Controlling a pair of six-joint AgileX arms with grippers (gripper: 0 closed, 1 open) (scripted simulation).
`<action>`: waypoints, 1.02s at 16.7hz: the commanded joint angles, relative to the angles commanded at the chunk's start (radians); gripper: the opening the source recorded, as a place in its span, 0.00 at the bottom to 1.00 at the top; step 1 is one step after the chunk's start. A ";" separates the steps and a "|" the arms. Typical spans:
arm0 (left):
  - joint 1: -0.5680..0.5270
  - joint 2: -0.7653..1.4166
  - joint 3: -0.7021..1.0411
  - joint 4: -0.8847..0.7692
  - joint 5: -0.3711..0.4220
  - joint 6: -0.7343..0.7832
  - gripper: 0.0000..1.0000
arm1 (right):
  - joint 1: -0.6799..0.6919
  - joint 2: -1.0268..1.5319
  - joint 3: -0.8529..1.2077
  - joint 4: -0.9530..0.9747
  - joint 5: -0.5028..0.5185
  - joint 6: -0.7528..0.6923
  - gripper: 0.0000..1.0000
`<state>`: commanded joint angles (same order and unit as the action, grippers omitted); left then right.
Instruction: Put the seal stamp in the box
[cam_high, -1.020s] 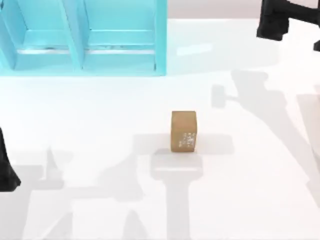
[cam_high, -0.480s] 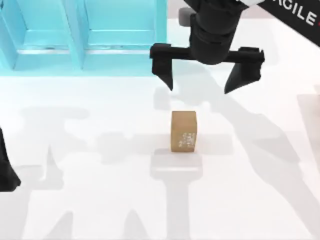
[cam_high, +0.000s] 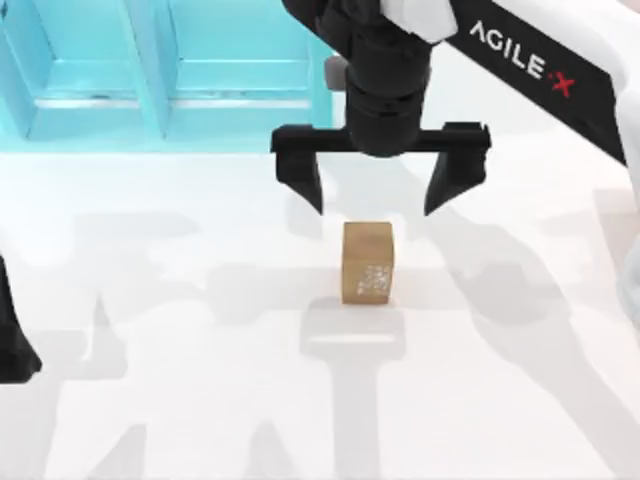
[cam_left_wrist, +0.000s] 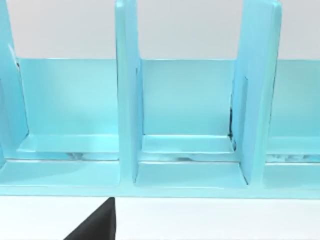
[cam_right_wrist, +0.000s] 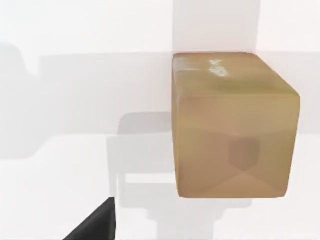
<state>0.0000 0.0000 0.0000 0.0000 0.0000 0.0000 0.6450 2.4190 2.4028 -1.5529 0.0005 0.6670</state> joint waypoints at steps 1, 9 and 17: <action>0.000 0.000 0.000 0.000 0.000 0.000 1.00 | 0.000 0.000 0.000 0.000 0.000 0.000 1.00; 0.000 0.000 0.000 0.000 0.000 0.000 1.00 | -0.001 -0.010 -0.216 0.205 0.000 -0.001 1.00; 0.000 0.000 0.000 0.000 0.000 0.000 1.00 | 0.003 -0.011 -0.417 0.406 0.000 0.003 1.00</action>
<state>0.0000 0.0000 0.0000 0.0000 0.0000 0.0000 0.6484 2.4084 1.9861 -1.1468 0.0004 0.6703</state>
